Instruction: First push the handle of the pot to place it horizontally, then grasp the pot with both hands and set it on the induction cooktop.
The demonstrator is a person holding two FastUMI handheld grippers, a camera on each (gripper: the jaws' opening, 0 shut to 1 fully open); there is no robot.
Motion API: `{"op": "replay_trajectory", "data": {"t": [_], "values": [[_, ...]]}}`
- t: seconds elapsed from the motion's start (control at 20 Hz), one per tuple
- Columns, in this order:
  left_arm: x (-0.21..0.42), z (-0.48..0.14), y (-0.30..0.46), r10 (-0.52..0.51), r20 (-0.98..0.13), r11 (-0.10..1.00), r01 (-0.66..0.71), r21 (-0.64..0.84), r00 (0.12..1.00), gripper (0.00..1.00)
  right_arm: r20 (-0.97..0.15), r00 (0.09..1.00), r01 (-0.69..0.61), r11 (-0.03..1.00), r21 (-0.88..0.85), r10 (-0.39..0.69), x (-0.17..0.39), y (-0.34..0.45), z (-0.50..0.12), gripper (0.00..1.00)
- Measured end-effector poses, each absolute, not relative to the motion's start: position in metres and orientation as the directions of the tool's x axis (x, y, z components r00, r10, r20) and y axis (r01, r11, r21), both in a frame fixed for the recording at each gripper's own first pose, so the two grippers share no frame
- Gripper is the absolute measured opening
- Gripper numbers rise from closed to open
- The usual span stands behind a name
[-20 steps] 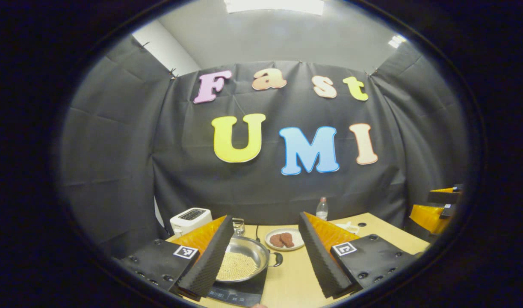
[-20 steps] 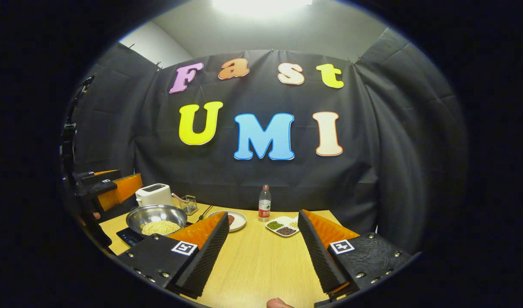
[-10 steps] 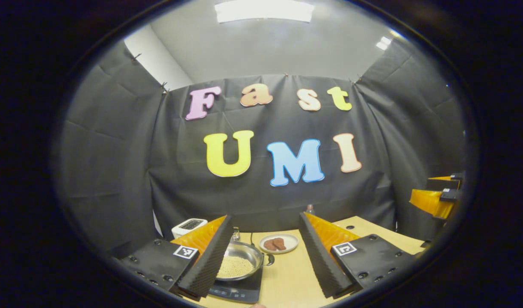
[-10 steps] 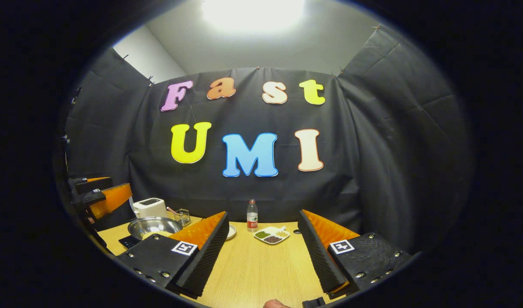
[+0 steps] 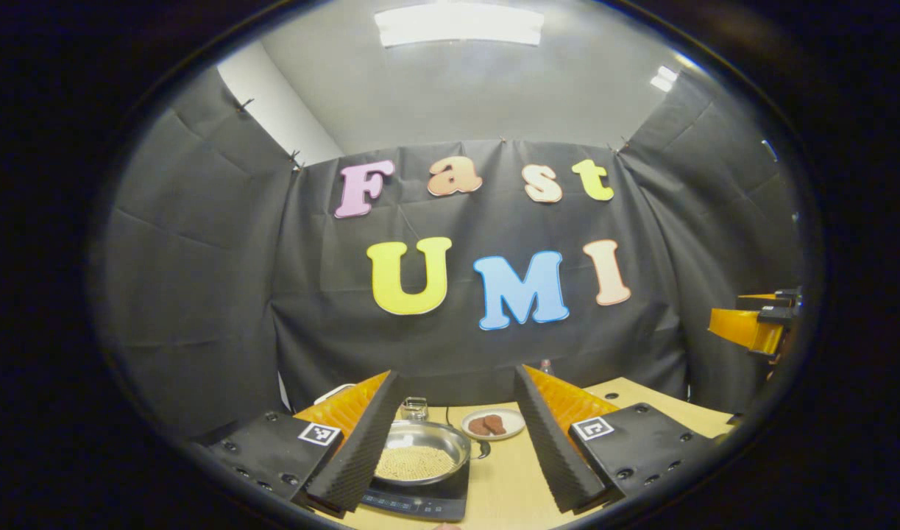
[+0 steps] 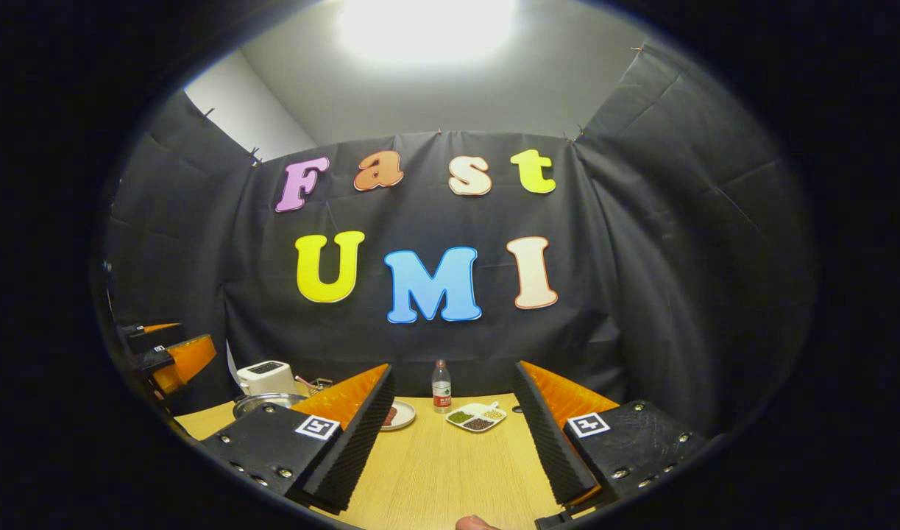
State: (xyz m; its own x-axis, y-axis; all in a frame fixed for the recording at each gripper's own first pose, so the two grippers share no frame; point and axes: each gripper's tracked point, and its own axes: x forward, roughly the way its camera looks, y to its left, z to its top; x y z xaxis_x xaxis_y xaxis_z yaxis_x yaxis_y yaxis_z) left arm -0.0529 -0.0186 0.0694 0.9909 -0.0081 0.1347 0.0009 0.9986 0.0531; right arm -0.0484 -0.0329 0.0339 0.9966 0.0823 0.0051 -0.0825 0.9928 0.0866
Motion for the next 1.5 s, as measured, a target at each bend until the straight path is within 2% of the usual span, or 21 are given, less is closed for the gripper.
{"op": "replay_trajectory", "data": {"t": [1.5], "values": [[-0.055, 0.065, 0.015, 0.041, 0.139, 0.998, -0.047, 0.044, 0.989, 0.98, 0.031, 0.996, -0.088, 0.995, 0.042, 0.087, -0.048, -0.013, 0.041, 0.97]]}}
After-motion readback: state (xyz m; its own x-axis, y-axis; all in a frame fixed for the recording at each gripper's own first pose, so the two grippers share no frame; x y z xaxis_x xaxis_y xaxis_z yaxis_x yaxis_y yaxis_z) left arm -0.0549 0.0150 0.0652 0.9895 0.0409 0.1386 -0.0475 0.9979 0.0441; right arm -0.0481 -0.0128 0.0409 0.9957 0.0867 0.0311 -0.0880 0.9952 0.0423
